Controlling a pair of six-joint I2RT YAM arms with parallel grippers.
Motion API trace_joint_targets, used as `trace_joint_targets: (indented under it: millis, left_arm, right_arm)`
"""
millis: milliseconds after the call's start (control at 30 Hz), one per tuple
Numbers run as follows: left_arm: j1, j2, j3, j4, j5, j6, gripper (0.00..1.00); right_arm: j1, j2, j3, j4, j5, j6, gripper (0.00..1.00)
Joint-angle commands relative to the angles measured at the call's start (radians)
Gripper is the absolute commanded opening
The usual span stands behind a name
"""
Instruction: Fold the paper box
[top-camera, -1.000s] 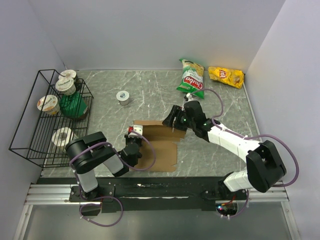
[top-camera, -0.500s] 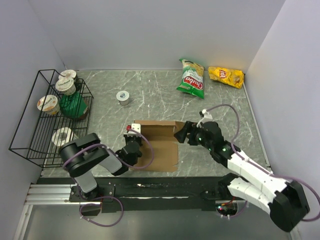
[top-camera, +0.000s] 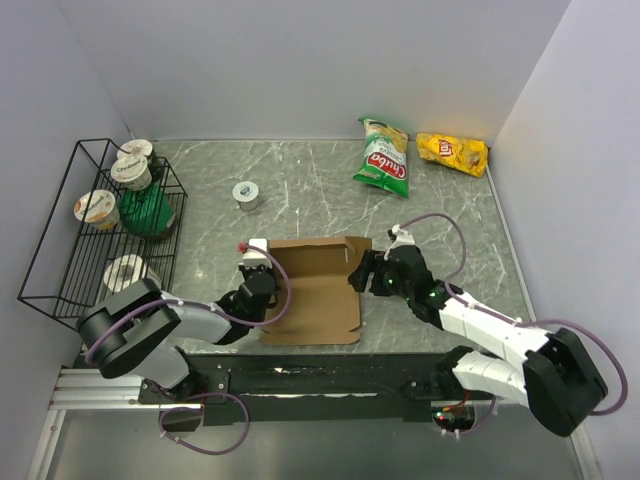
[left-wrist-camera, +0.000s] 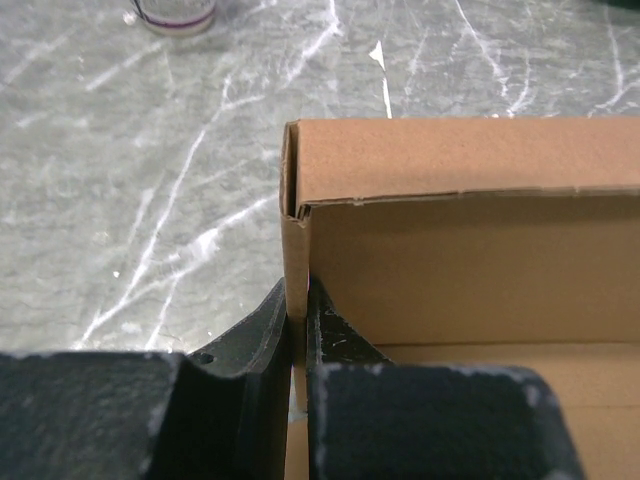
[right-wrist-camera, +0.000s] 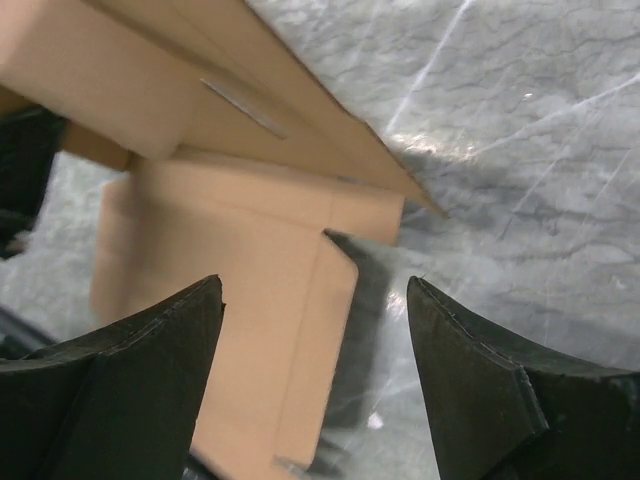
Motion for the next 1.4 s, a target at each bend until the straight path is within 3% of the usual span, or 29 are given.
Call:
trace_joint_targets:
  millis: [0, 500, 733, 1067, 1267, 1367]
  left_arm:
    - [0.01, -0.059, 0.025, -0.128, 0.083, -0.101, 0.01]
    - [0.009, -0.057, 0.016, -0.125, 0.072, -0.098, 0.01]
    - [0.001, -0.043, 0.022, -0.134, 0.057, -0.095, 0.01]
    - [-0.019, -0.02, 0.045, -0.155, 0.036, -0.089, 0.01]
    - [-0.024, -0.019, 0.054, -0.168, 0.029, -0.086, 0.01]
    - [-0.025, -0.001, 0.071, -0.183, 0.029, -0.087, 0.01]
  right_arm:
    - [0.015, 0.077, 0.019, 0.094, 0.086, 0.001, 0.79]
    - [0.041, 0.229, 0.044, 0.208, 0.158, 0.029, 0.71]
    - [0.073, 0.258, 0.049, 0.246, 0.239, 0.059, 0.59]
    - [0.115, 0.283, 0.03, 0.346, 0.302, 0.098, 0.5]
    - [0.133, 0.312, 0.056, 0.3, 0.347, 0.086, 0.45]
    - [0.159, 0.32, 0.072, 0.272, 0.374, 0.078, 0.38]
